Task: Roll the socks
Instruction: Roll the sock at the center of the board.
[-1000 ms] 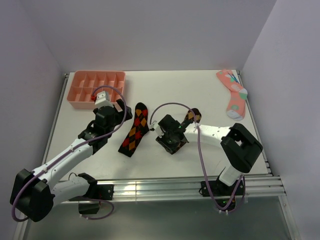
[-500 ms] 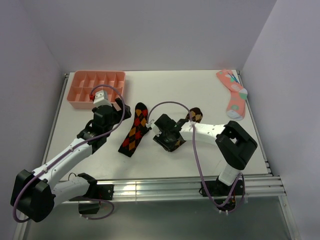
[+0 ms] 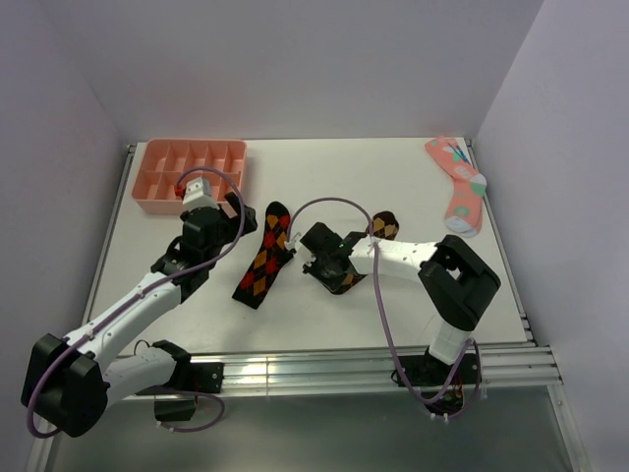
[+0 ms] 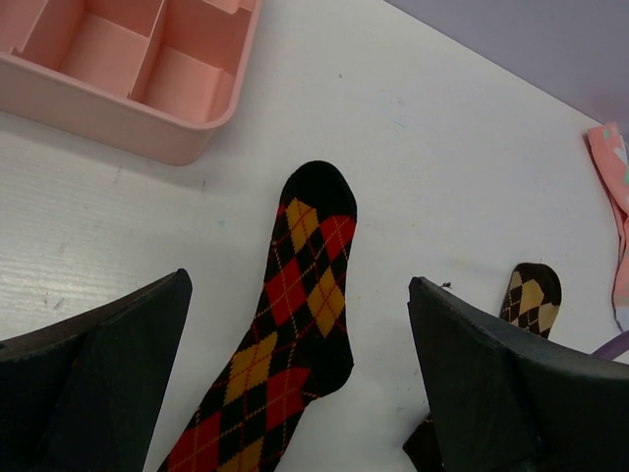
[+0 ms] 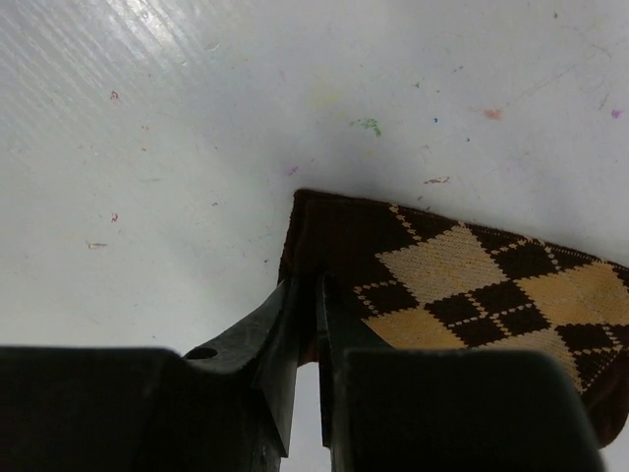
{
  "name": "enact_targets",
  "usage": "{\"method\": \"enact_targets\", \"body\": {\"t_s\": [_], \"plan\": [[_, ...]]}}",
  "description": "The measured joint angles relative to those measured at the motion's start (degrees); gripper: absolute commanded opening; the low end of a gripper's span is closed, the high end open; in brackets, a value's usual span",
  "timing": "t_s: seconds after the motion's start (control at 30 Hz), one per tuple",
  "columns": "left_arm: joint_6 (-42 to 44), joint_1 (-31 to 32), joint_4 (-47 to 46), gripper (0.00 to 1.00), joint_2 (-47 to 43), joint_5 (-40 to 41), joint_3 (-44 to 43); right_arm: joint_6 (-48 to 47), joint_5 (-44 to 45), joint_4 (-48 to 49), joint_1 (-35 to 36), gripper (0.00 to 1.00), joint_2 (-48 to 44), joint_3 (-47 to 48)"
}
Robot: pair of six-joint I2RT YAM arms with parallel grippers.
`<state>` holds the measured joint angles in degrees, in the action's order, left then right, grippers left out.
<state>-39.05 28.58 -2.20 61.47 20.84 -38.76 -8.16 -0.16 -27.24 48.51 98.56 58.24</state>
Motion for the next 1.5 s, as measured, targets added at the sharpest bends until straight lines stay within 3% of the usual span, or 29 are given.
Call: {"method": "enact_targets", "body": {"t_s": [0.67, 0.93, 1.23, 1.5], "plan": [[-5.88, -0.04, -1.49, 0.95, -6.32, 4.83, 5.38, -13.57, -7.39, 11.91, -1.53, 0.12, -1.33, -0.31], [-5.81, 0.96, -4.96, 0.89, -2.73, 2.62, 5.42, -13.62, -10.80, 5.99, -3.28, 0.09, -1.62, 0.31], [-3.56, 4.85, -12.90, 0.71, 5.18, -4.72, 5.99, -14.08, -18.80, -3.91, -8.76, 0.07, -1.62, 0.31], [1.05, 7.80, -24.11, 0.48, 11.39, -13.53, 8.31, -15.69, -27.34, -11.74, -17.99, 0.06, 1.01, 2.19]]}}
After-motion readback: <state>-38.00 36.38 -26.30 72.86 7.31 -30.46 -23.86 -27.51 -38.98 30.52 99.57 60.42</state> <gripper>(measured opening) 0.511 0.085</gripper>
